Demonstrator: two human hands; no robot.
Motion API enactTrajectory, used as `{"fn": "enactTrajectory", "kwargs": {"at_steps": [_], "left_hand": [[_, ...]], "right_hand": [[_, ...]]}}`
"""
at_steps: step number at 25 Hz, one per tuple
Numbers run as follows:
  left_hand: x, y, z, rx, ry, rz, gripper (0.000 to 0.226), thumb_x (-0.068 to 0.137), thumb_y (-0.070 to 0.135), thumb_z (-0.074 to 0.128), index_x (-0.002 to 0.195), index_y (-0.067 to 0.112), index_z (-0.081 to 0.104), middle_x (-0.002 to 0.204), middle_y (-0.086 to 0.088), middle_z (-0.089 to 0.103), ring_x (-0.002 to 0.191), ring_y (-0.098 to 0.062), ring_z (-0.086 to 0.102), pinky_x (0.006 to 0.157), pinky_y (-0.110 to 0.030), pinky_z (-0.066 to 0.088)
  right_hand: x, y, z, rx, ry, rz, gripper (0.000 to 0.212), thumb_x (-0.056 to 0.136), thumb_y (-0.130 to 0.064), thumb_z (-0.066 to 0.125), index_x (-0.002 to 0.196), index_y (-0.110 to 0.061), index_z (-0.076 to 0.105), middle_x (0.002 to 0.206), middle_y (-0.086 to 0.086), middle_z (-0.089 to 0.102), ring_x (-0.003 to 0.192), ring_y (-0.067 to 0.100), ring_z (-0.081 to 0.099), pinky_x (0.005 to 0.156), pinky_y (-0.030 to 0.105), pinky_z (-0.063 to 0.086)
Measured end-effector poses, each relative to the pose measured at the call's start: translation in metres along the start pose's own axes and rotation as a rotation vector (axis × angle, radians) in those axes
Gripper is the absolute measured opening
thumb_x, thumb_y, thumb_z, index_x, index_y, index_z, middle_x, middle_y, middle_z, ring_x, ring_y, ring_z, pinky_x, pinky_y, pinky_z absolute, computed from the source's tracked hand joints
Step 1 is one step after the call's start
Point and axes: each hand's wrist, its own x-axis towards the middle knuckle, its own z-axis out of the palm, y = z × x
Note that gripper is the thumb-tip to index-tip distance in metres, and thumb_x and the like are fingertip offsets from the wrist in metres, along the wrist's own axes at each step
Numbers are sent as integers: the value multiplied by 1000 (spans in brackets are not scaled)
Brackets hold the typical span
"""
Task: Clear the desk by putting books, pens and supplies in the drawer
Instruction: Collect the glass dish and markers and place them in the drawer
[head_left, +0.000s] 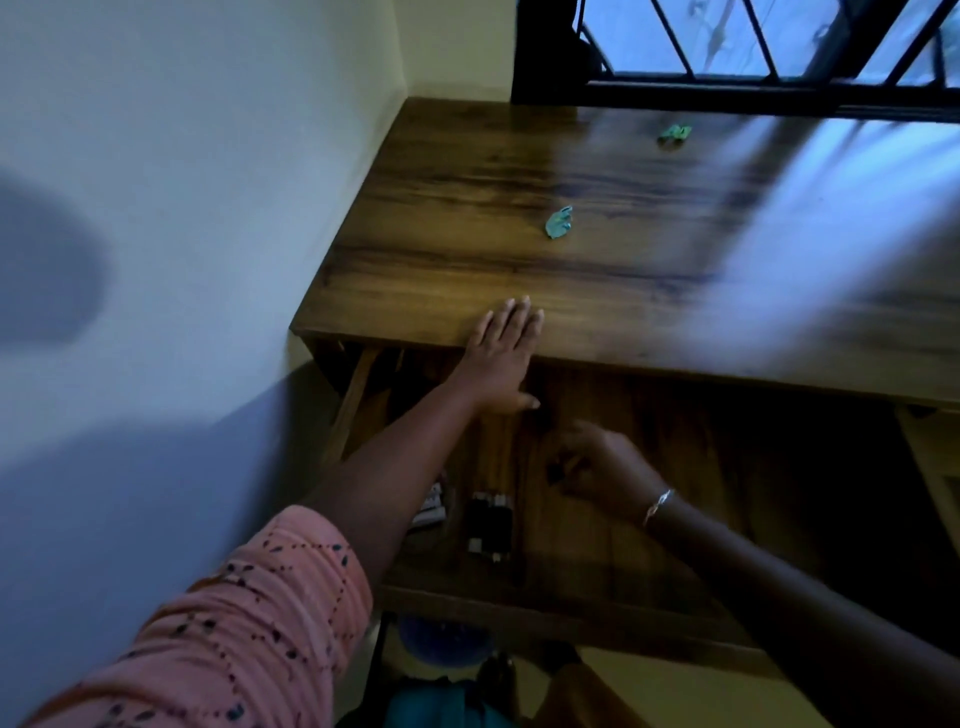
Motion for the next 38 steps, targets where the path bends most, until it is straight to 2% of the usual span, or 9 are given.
{"fn": "enactTrajectory", "kwargs": {"at_steps": [5, 12, 15, 18, 21, 24, 26, 31, 38], "left_hand": [[-1, 1, -1, -4, -2, -13, 104, 85, 46, 59, 146, 10, -17, 154, -12, -26, 142, -28, -23, 115, -39, -13], [1, -1, 2, -14, 7, 0, 104, 85, 46, 59, 146, 10, -17, 154, -12, -26, 142, -27, -24, 115, -40, -13], [-1, -2, 2, -46, 4, 20, 98, 88, 48, 53, 147, 10, -15, 155, -12, -24, 143, -26, -22, 116, -40, -12], [-18, -1, 6, -114, 119, 41, 88, 91, 54, 44, 149, 9, -4, 158, -10, -12, 145, -23, -14, 116, -38, -9], [-57, 17, 19, -251, 126, 124, 94, 85, 61, 47, 149, 11, 1, 158, -7, -8, 145, -20, -14, 119, -38, -9], [-103, 42, 39, -311, -134, 344, 115, 71, 65, 62, 148, 20, -11, 155, 1, -23, 140, -13, -27, 116, -36, -16], [-122, 53, 51, -355, -267, 395, 126, 66, 61, 70, 142, 24, -25, 149, 7, -34, 136, -9, -35, 114, -32, -20], [-127, 58, 54, -299, -165, 413, 132, 66, 60, 71, 133, 22, -37, 147, 0, -40, 135, -12, -39, 114, -31, -21], [-106, 49, 42, -116, 124, 399, 131, 63, 67, 67, 140, 17, -26, 154, -7, -21, 141, -16, -24, 114, -33, -21]], "right_hand": [[4, 18, 67, -25, -259, 79, 37, 85, -11, 60, 122, -8, 53, 124, 11, 56, 113, 25, 54, 85, 24, 41], [4, 14, 73, -72, -296, 19, 41, 86, -12, 60, 125, -8, 49, 127, 9, 51, 116, 25, 50, 88, 23, 39], [-5, 16, 57, 83, -216, 74, 36, 87, -16, 60, 121, -8, 51, 123, 8, 55, 111, 21, 56, 83, 22, 42], [-23, 19, 33, -92, -22, 30, 36, 90, -28, 55, 122, -13, 50, 124, 6, 51, 109, 21, 54, 83, 25, 44], [-50, 15, 15, -245, -80, -87, 75, 81, -55, 53, 140, -15, 34, 146, 8, 31, 132, 24, 36, 103, 23, 33], [-71, 12, 19, -335, -222, -204, 117, 63, -84, 36, 146, -11, 0, 156, 8, -4, 143, 21, -11, 111, 26, 0], [-77, 15, 26, -334, -239, -207, 124, 54, -95, 17, 140, -11, -11, 151, 3, -14, 140, 22, -19, 115, 34, 1], [-78, 7, 26, -572, -16, -331, 107, 65, -77, 33, 134, 4, 29, 140, 22, 40, 135, 36, 27, 102, 37, 32], [-51, 22, 16, -616, 101, -347, 106, 68, -75, 37, 137, 4, 22, 142, 26, 37, 135, 36, 29, 104, 51, 31]]}}
